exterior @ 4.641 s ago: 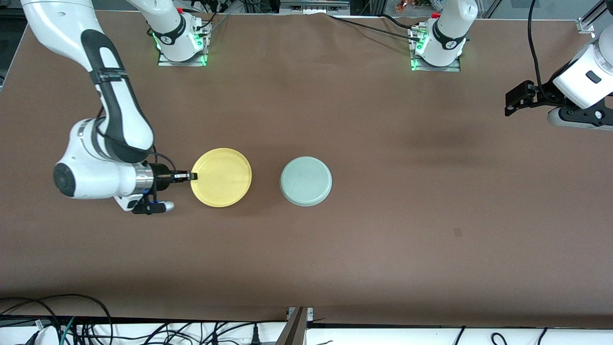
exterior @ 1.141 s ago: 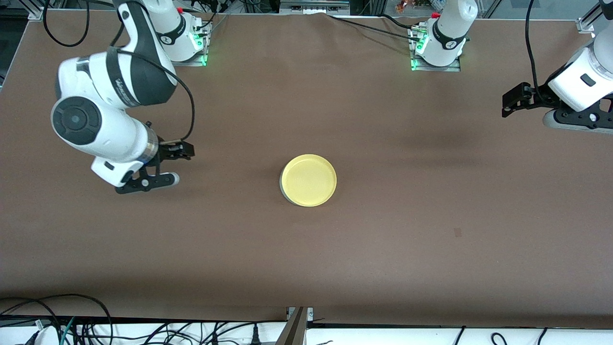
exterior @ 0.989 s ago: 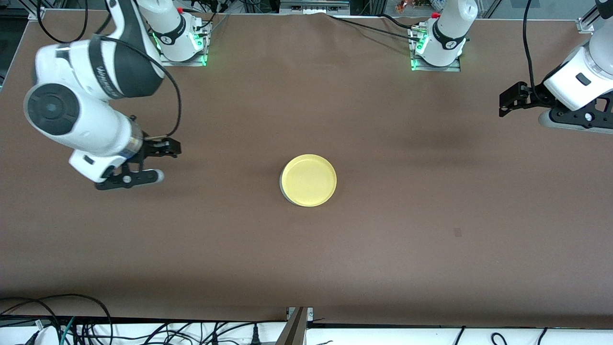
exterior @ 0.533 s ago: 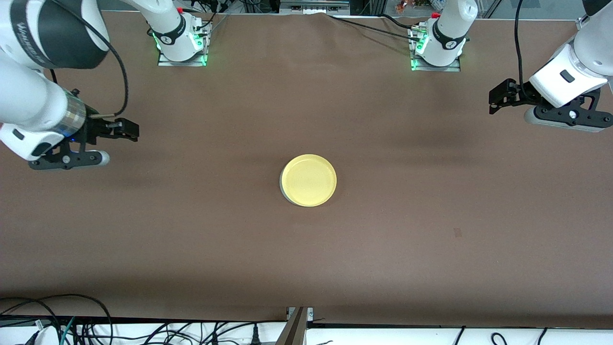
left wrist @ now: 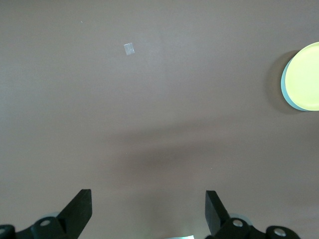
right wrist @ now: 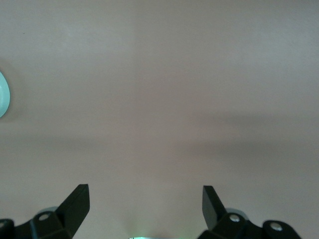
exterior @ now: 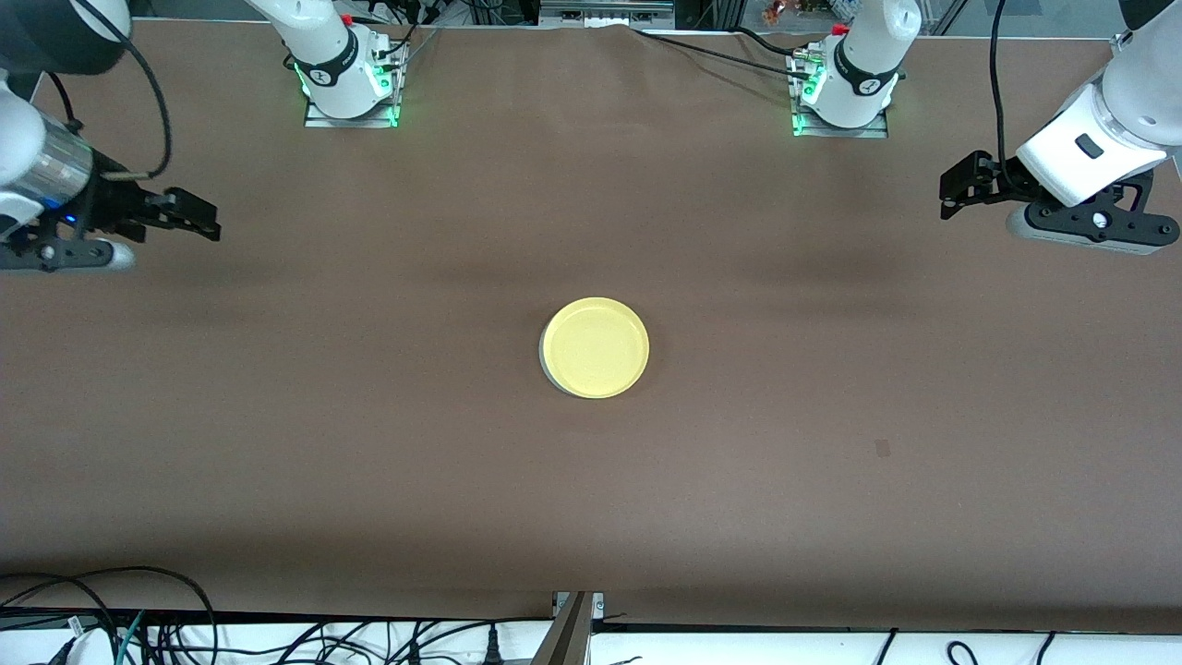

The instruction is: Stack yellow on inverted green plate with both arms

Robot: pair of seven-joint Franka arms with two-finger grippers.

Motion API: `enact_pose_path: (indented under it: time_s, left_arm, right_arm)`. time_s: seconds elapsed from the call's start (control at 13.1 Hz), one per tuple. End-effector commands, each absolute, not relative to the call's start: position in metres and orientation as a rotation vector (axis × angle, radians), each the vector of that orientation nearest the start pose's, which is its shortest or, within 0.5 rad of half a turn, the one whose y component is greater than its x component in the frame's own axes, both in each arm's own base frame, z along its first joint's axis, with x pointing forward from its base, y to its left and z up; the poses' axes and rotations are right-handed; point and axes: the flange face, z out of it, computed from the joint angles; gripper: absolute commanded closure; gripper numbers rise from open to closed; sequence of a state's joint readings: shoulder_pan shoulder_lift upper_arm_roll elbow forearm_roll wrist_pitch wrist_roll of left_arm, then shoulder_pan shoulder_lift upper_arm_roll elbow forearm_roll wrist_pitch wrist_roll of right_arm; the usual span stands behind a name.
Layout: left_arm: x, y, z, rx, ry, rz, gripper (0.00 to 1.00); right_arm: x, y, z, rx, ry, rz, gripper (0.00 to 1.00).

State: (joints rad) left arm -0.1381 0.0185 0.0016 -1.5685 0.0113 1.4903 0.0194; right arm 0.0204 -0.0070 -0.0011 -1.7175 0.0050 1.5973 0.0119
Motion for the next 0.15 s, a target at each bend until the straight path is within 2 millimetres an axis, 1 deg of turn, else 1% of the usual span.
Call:
enact_pose_path:
  time_s: [0.0, 0.08]
  left_arm:
    - [0.5446, -0.0744, 0.6157, -3.105, 0.232, 0.146, 0.0]
    - [0.5449, -0.0761, 0.6149, -3.105, 0.237, 0.146, 0.0]
  right_arm:
    - [0.5333, 0.0116, 0.5714, -3.142, -0.024, 0.167, 0.0]
    - [0.5332, 0.0115, 0.5745, -3.143, -0.027, 0.164, 0.0]
